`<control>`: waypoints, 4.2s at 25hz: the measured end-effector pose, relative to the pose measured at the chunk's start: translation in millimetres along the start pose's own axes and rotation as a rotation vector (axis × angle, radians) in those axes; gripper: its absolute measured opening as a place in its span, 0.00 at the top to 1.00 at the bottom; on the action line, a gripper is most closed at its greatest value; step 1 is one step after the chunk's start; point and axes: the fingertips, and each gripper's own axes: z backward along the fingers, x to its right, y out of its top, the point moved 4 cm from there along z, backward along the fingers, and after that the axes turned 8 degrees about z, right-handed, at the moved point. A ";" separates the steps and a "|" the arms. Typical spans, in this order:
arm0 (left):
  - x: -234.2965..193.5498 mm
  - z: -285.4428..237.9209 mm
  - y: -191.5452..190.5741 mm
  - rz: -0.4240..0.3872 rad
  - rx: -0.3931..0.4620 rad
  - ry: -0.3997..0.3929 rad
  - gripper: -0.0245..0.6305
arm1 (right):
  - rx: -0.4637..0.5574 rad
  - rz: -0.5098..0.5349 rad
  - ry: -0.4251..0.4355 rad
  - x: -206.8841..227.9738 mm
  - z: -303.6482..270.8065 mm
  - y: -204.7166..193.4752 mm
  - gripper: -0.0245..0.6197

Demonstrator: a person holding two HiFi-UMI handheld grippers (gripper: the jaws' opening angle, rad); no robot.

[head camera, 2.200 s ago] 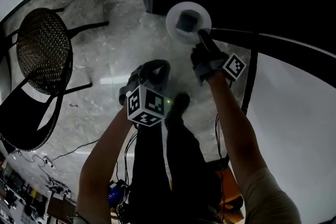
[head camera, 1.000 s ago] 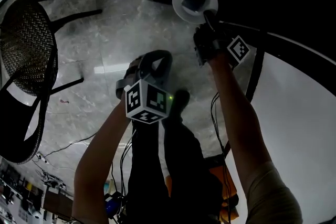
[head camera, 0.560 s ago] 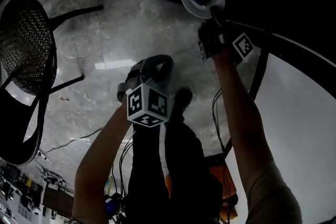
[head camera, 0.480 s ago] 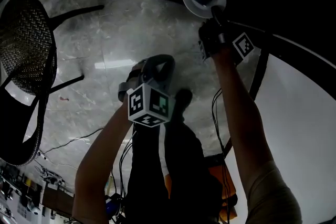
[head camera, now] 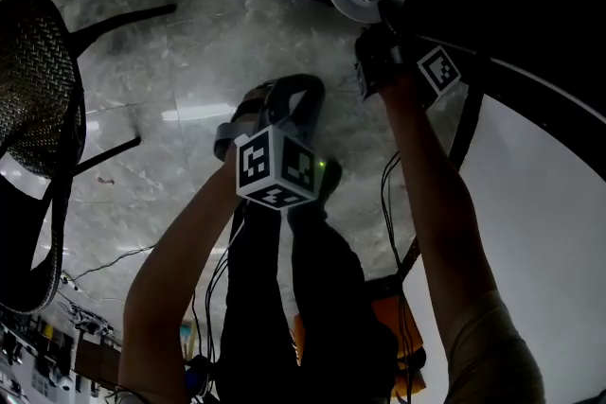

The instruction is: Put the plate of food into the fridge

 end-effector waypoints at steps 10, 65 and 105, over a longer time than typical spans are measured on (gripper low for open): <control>-39.2 -48.7 34.1 0.024 0.039 0.063 0.93 | -0.028 0.021 0.051 -6.8 -15.0 7.9 0.91; -84.2 -110.2 59.7 0.104 0.013 0.161 0.93 | -0.188 0.048 0.105 -21.9 -13.5 -7.3 0.90; -93.3 -107.2 69.5 0.183 0.080 0.160 0.93 | -0.379 0.497 -0.020 -37.9 -15.9 -28.5 0.90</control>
